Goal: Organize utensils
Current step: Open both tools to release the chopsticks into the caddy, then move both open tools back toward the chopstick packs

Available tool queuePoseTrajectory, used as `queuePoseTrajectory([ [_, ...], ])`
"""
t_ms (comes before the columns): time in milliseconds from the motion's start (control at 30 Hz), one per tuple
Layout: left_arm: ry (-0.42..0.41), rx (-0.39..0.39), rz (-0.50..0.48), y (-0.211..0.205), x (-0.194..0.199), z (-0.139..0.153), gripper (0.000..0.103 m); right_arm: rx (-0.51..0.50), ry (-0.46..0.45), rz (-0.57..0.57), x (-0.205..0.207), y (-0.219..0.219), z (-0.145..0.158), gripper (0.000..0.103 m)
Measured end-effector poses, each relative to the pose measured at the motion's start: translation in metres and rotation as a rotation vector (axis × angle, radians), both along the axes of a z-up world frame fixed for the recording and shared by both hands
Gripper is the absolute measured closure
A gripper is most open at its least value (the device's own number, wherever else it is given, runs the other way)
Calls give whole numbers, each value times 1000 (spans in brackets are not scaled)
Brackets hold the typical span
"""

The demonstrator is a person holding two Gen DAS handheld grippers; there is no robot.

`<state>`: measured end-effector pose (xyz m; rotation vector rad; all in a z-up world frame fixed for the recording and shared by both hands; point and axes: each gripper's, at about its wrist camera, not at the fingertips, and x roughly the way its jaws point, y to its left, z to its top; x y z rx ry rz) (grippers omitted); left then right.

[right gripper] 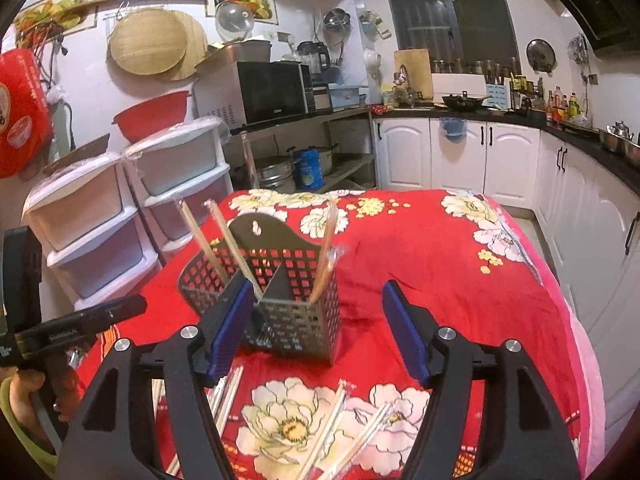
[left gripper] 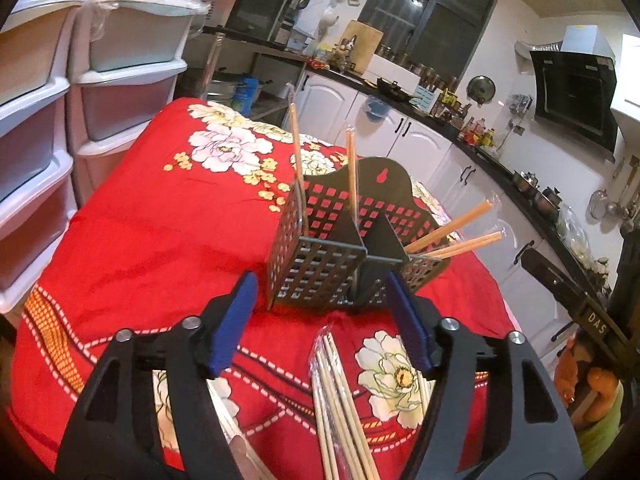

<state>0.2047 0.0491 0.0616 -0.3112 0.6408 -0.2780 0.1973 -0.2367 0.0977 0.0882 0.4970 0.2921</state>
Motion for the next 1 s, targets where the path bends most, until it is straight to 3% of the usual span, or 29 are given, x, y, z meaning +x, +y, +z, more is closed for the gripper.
queuePoseTrajectory([
  [233, 8, 0, 23, 4, -14, -6, 21, -21, 34, 26, -13, 2, -13, 38],
  [533, 24, -4, 50, 10, -29, -13, 19, -40, 60, 51, -26, 5, -24, 36],
  [1000, 79, 22, 17, 0, -41, -37, 19, -68, 146, 109, -41, 15, -59, 36],
])
